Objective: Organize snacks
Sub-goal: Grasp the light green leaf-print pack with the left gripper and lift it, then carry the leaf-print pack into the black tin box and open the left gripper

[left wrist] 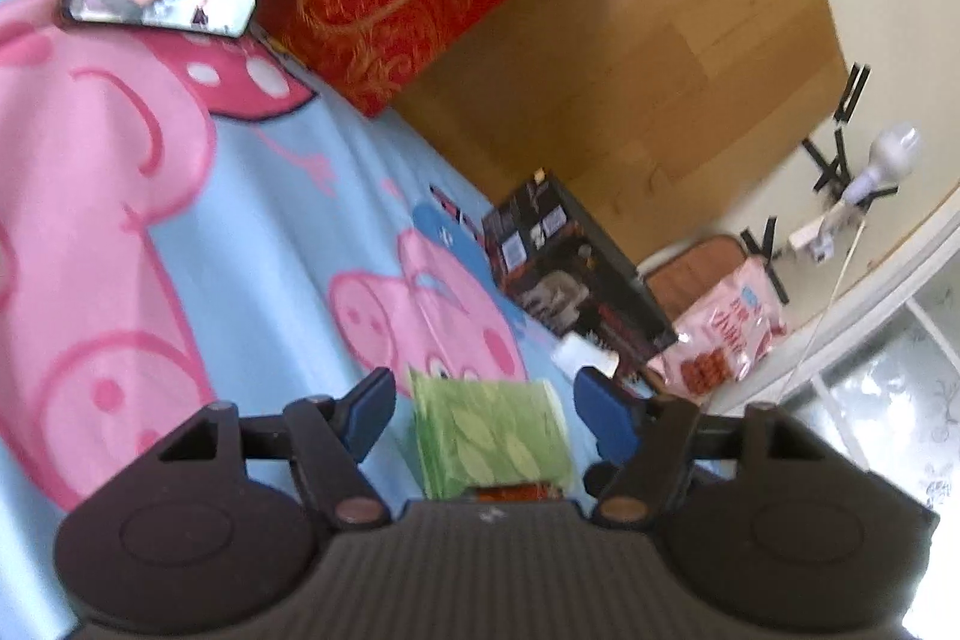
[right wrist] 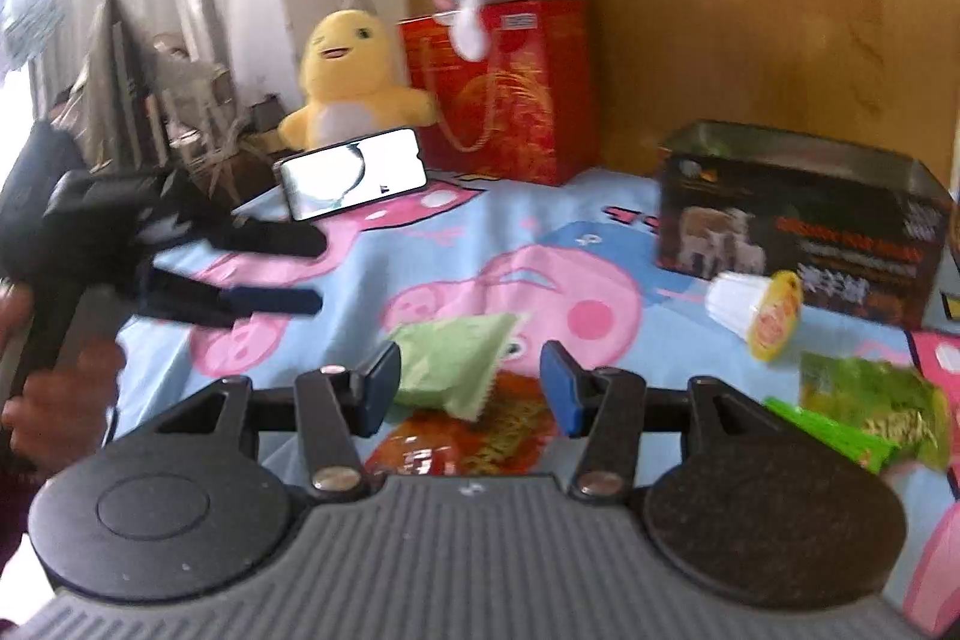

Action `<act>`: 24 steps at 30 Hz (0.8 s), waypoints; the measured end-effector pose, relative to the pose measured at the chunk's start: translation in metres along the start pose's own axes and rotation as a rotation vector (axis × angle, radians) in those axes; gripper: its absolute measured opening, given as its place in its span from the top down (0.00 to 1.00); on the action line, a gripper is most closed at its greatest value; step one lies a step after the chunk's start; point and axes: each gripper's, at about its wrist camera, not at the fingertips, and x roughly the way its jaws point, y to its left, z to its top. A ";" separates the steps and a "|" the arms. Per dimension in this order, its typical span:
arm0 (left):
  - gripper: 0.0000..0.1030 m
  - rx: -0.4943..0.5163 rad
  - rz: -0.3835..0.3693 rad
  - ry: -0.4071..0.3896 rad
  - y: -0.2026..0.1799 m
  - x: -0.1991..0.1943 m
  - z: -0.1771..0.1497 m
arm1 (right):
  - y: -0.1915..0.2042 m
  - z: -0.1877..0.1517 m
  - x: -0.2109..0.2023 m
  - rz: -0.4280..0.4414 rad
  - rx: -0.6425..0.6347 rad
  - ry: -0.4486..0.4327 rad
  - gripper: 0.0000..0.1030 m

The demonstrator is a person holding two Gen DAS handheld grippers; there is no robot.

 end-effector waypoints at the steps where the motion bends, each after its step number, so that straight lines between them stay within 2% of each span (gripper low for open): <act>1: 0.34 0.003 -0.009 0.010 -0.001 0.003 -0.002 | -0.002 0.000 0.002 0.000 0.008 0.009 0.48; 4: 0.34 0.027 -0.009 0.023 -0.008 0.007 -0.005 | -0.001 -0.002 0.005 0.004 -0.005 0.025 0.48; 6: 0.30 0.039 0.002 0.023 -0.010 0.010 -0.005 | 0.004 -0.003 0.006 0.006 -0.047 0.034 0.47; 12: 0.30 0.032 -0.002 0.061 -0.011 0.023 -0.009 | 0.016 -0.011 0.008 0.012 -0.163 0.068 0.47; 15: 0.30 0.028 -0.013 0.079 -0.008 0.024 -0.013 | 0.016 -0.013 0.013 0.014 -0.172 0.086 0.47; 18: 0.25 0.008 -0.038 0.106 -0.003 0.025 -0.016 | 0.014 -0.012 0.018 0.011 -0.174 0.094 0.47; 24: 0.25 0.012 -0.033 0.104 -0.005 0.023 -0.018 | 0.019 -0.011 0.030 -0.015 -0.218 0.101 0.47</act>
